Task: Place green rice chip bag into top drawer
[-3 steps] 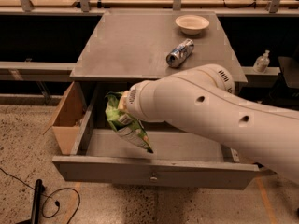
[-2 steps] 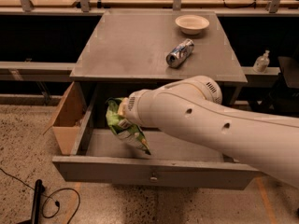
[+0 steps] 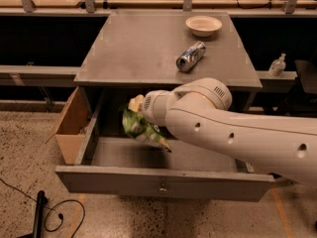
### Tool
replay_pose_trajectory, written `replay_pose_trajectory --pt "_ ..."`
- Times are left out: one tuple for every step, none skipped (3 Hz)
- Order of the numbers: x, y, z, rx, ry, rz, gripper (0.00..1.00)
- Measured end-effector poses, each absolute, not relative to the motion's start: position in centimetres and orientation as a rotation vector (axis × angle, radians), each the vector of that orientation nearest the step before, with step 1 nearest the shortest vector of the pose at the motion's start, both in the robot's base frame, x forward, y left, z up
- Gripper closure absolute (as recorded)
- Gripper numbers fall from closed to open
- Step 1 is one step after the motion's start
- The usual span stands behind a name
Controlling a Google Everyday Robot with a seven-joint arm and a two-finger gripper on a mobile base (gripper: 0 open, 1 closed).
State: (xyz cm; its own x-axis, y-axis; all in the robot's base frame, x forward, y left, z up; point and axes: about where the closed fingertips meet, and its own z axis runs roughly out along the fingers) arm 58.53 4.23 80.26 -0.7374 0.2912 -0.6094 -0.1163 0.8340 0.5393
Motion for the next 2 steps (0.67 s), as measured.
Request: replay_pose_trajectory --pt "59.3 3.7 80.5 0.167 2.287 0.701 0.00" --pt "58.1 0.9 82.3 0.248 2.272 0.616 0.00"
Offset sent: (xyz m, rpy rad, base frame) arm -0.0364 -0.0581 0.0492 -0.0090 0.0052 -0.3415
